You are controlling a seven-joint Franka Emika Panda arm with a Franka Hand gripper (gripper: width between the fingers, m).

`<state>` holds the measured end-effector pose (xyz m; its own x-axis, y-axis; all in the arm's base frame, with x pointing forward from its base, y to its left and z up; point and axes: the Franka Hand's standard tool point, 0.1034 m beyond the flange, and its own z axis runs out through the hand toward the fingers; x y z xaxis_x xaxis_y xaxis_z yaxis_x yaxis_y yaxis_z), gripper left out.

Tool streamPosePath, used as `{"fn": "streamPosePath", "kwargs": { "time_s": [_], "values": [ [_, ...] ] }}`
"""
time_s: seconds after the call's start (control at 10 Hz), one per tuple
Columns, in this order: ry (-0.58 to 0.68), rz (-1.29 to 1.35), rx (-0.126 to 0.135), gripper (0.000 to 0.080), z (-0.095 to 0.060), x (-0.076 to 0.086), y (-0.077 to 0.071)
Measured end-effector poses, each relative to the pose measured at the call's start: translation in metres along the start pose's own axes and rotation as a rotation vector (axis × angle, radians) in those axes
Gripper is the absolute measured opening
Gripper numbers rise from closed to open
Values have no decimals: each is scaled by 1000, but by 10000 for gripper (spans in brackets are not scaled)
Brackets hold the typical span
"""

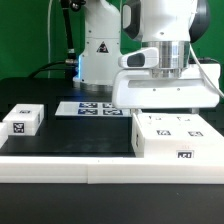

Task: Assemble cabinet

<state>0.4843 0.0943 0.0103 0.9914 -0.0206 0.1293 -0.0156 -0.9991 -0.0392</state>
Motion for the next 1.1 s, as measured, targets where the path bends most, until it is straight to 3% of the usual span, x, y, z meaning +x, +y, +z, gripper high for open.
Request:
{"fn": "streamPosePath", "kwargs": {
  "time_s": [0.2,0.5,0.9,1.0,1.1],
  "values": [
    [-2,10,-8,797,3,-1,8],
    [-3,8,-9,797,4,0,7],
    [17,-43,-6,797,4,15,5],
    [20,-62,-7,709,5,18,6],
    [21,-67,-8,709,5,18,6]
  ]
}}
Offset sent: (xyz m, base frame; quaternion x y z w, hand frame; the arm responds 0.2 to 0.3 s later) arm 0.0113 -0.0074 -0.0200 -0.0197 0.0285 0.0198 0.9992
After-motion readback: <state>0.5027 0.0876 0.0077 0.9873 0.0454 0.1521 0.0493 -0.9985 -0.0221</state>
